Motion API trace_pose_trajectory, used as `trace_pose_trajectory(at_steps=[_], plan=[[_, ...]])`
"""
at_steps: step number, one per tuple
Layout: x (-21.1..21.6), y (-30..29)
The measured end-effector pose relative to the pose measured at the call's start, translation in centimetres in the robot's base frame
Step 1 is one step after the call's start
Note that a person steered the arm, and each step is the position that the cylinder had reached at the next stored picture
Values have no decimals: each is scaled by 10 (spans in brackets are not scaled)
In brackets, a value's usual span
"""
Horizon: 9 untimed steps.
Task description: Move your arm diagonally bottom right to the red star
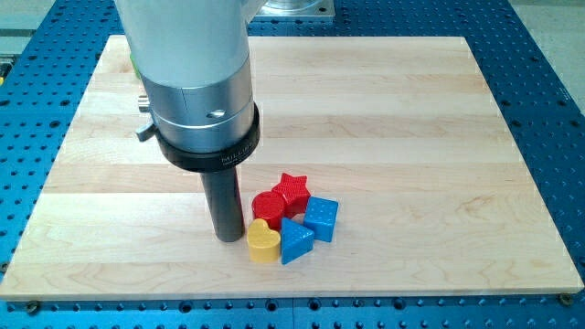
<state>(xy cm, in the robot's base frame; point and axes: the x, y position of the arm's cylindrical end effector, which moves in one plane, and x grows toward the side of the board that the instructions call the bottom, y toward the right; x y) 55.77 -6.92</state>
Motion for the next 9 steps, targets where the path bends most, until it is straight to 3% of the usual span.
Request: trace_pose_trajectory(at_steps=[3,5,6,7,8,9], plan=[[0,-8],[-66,-12],[-96,37],[-97,109],[-61,155],[-23,156]])
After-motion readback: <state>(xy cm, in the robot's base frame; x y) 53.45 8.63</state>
